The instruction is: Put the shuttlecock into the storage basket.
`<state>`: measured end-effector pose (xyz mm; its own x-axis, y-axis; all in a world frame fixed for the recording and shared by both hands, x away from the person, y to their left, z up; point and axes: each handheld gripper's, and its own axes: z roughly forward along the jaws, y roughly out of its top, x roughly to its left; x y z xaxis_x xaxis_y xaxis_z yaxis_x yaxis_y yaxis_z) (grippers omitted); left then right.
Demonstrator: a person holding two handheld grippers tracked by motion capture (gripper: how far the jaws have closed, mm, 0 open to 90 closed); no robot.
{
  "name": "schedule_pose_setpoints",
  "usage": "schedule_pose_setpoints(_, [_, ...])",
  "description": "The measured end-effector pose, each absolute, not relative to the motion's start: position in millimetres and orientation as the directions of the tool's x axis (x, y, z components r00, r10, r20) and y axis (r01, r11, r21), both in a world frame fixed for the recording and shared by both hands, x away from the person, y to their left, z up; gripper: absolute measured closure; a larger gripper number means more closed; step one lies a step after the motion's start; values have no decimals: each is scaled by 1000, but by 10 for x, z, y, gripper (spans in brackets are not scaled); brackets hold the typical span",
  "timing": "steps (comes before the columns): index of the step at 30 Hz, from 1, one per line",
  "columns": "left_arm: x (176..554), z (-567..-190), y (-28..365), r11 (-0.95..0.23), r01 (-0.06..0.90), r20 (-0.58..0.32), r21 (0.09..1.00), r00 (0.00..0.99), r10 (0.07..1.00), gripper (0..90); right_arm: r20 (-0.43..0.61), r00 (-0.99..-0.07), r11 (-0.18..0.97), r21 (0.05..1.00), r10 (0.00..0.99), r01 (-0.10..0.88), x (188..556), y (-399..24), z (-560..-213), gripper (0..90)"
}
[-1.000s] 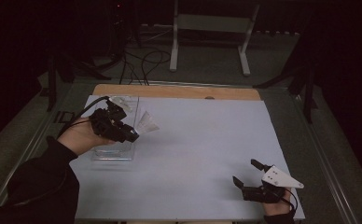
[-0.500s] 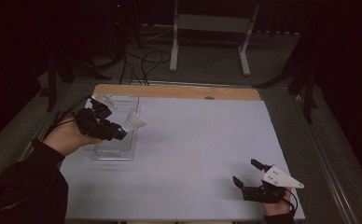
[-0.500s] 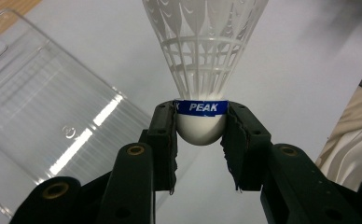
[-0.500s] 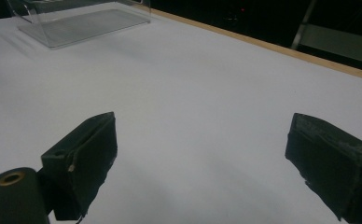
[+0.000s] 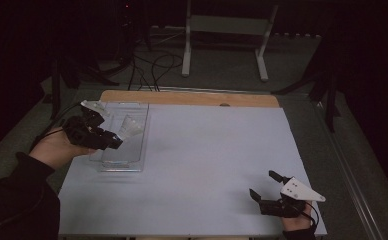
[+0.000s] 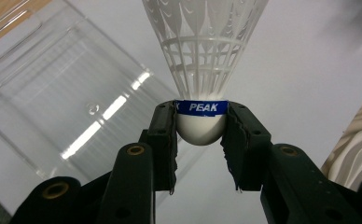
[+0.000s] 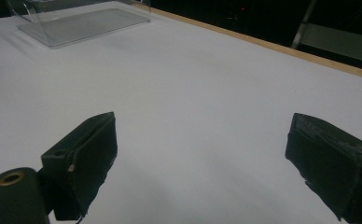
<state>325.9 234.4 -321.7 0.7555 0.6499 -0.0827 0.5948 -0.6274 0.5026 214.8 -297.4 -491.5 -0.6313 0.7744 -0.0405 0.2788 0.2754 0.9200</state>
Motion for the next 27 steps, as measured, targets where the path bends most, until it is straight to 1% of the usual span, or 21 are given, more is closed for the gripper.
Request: schedule_pose_setpoints(27, [3177, -3265, 2835, -561, 648, -89, 515, 692, 717, 664, -45, -628, 280, 918, 777, 280, 2145, -2964, -4913, 89])
